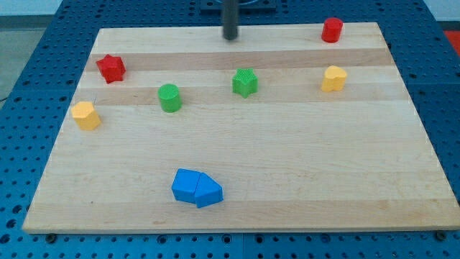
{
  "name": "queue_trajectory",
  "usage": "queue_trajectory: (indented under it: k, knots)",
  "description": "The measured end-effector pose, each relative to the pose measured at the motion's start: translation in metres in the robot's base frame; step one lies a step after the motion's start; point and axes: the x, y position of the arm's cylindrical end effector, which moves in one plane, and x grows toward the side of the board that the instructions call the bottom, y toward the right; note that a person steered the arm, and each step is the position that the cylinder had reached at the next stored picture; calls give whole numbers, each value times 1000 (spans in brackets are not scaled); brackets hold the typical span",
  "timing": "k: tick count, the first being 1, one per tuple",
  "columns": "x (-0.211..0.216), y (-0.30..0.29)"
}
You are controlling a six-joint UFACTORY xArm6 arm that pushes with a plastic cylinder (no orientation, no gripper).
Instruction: Move the red star to the left of the red circle
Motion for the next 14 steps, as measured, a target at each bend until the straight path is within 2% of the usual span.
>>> queue_trajectory:
  k: [2,3,4,6,8,12,14]
  knots:
    - [8,-187]
    - [32,-254]
    - [43,-254]
    - [118,-251]
    - [111,-189]
    - [104,-163]
    - [88,-102]
